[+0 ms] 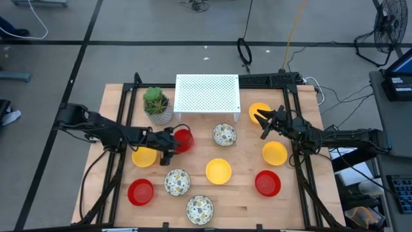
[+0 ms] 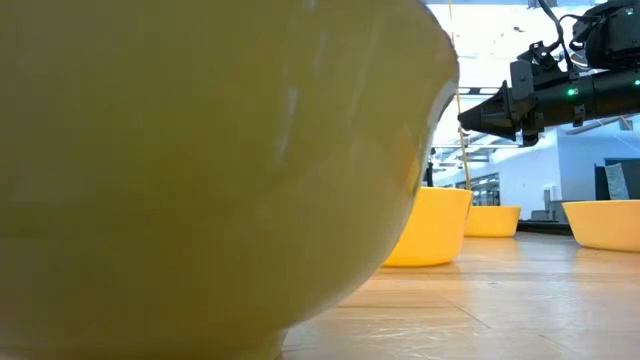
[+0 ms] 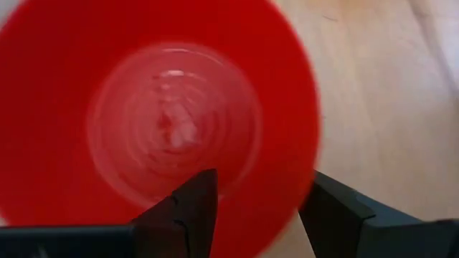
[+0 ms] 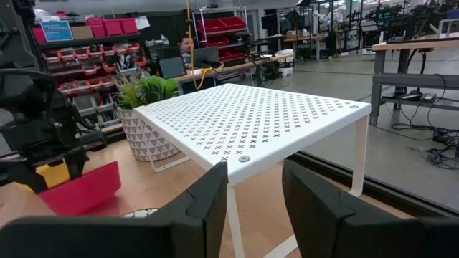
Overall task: Pick & Place Mini bowls
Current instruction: Put the red bowl on the shelf
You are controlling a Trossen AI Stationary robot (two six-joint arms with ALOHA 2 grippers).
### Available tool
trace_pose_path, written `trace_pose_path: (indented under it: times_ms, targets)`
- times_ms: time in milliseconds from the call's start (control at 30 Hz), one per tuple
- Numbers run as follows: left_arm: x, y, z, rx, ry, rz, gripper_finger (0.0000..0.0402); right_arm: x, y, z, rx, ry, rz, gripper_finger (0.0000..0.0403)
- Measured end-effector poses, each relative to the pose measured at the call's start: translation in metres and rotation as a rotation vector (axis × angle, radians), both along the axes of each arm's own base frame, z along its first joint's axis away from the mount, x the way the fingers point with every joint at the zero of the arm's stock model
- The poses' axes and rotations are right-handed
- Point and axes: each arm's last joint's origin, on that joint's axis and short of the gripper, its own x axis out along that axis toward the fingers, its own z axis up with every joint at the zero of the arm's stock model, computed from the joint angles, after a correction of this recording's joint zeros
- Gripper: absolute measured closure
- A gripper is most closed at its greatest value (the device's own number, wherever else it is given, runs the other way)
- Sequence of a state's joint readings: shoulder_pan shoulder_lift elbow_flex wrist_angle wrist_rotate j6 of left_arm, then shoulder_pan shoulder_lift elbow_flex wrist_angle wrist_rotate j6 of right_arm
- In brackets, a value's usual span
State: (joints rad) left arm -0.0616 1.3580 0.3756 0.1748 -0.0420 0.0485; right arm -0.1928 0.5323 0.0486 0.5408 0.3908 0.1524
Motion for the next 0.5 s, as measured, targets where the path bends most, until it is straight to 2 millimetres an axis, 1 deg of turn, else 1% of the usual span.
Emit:
trace_pose_path:
  times_ms: [100,167,267,400,433,500]
  targets:
    - [0.002,0.000,0.000,0.017,-0.020,0.009,0.0220,0.000,0.000,0.000,0.000,0.000,0.000,0.0280]
    - [0.003,0.000,0.001,0.017,-0.035,0.009,0.0234,0.000,0.000,0.000,0.000,-0.001,0.000,0.0280]
    - [0.004,0.000,0.002,0.018,-0.048,0.007,0.0282,0.000,0.000,0.000,0.000,0.000,0.000,0.0280]
    - [0.007,0.000,0.004,0.040,-0.084,-0.014,0.0375,0.000,0.000,0.000,0.000,-0.001,0.000,0.0280]
    - [0.008,0.000,0.006,0.042,-0.105,-0.018,0.0387,0.000,0.000,0.000,0.000,-0.001,0.000,0.0280]
    - [0.010,-0.001,0.011,0.043,-0.156,-0.044,0.0388,0.000,0.000,0.000,0.000,0.000,0.000,0.0280]
